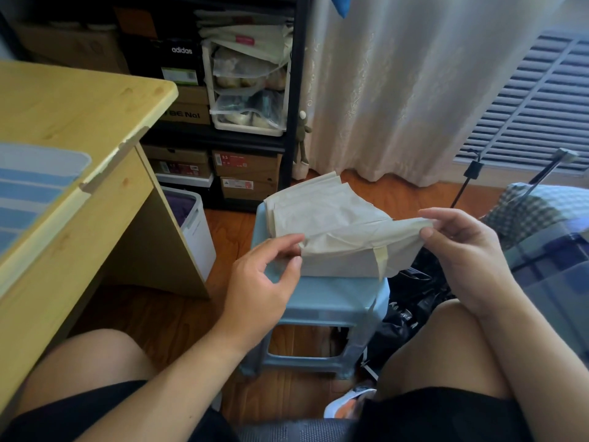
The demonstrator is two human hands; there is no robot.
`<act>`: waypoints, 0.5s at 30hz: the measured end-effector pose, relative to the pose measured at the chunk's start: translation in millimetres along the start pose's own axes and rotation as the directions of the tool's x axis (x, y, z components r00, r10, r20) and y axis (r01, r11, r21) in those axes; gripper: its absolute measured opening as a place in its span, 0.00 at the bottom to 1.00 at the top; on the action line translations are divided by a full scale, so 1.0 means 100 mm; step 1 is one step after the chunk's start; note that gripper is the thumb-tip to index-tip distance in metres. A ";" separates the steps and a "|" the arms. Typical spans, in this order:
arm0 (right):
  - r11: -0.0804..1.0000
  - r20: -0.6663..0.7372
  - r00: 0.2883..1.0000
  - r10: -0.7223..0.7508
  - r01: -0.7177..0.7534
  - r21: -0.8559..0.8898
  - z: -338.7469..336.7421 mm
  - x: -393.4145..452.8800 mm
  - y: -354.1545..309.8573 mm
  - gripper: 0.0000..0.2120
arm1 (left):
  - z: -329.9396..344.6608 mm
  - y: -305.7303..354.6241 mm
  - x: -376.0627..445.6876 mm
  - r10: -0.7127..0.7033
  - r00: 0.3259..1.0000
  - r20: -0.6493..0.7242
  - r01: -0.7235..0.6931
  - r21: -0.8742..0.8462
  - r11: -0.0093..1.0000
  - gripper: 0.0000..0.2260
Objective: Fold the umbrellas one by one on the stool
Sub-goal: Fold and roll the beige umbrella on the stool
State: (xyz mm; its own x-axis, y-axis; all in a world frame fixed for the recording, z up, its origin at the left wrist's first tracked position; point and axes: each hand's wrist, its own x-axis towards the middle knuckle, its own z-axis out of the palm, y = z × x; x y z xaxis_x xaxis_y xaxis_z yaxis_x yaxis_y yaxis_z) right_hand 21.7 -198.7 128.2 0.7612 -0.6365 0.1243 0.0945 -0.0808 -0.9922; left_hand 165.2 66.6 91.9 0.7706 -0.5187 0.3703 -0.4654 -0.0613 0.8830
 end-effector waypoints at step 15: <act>1.000 -0.017 1.000 0.008 -0.009 -0.024 0.03 -0.02 -0.03 0.06 | 0.09 -0.17 0.08 0.297 0.955 0.004 -0.274 0.393 0.878 0.05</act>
State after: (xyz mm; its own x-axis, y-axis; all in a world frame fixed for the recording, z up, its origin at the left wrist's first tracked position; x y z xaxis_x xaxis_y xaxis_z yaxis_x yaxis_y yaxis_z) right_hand 21.6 -195.1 130.9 0.7511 -0.6499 0.1162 0.0725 -0.0938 -0.9930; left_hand 175.7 55.7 77.5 0.5960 -0.5172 0.6142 -0.7909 -0.2462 0.5602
